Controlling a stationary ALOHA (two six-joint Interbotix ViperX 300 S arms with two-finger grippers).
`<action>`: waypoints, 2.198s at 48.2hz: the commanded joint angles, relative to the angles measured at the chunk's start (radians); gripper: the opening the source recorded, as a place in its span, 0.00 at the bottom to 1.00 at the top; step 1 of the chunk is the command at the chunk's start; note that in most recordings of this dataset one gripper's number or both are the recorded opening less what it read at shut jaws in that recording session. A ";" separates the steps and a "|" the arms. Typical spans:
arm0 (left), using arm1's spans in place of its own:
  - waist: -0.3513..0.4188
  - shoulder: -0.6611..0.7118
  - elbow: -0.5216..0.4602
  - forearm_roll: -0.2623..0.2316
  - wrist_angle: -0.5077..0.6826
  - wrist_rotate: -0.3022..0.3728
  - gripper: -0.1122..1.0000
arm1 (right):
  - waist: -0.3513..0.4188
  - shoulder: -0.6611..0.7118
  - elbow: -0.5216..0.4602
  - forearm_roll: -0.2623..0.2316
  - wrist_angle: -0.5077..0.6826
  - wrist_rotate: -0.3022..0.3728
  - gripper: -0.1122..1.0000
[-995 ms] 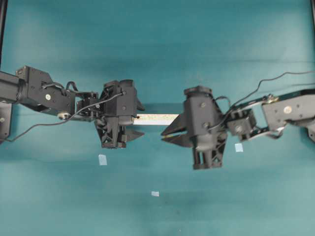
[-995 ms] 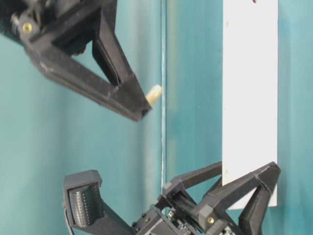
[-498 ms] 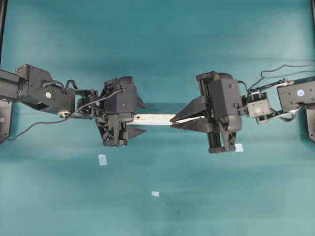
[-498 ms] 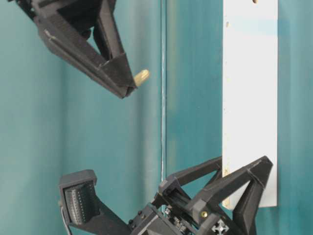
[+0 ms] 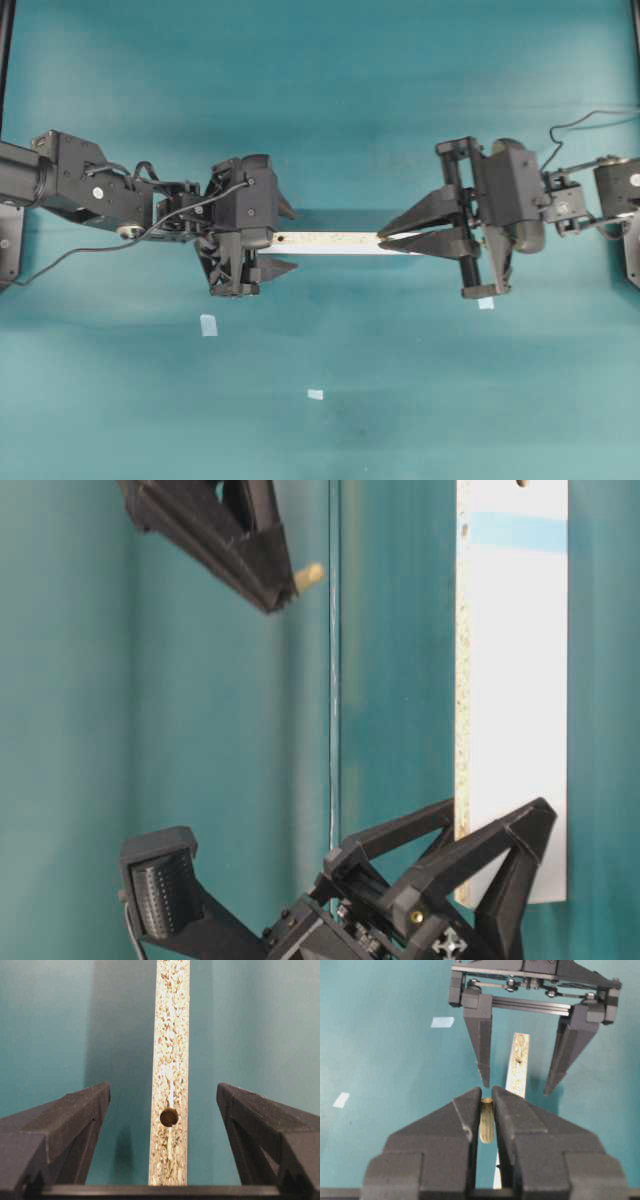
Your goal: Insert the rod into the hole on the wooden board.
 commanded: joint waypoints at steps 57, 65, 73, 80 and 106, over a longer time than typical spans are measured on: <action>0.018 -0.015 -0.003 0.002 -0.008 0.000 0.93 | 0.061 0.173 0.199 0.410 -0.522 -0.262 0.19; 0.018 -0.014 -0.002 0.003 -0.008 0.003 0.93 | 0.060 0.173 0.199 0.416 -0.522 -0.262 0.19; 0.017 -0.015 0.006 0.005 -0.008 0.003 0.89 | 0.060 0.172 0.199 0.420 -0.520 -0.262 0.19; 0.012 -0.015 0.008 0.005 -0.008 0.014 0.80 | 0.060 0.173 0.199 0.423 -0.518 -0.262 0.19; -0.003 -0.014 0.006 0.005 -0.008 0.034 0.60 | 0.060 0.175 0.201 0.431 -0.494 -0.264 0.19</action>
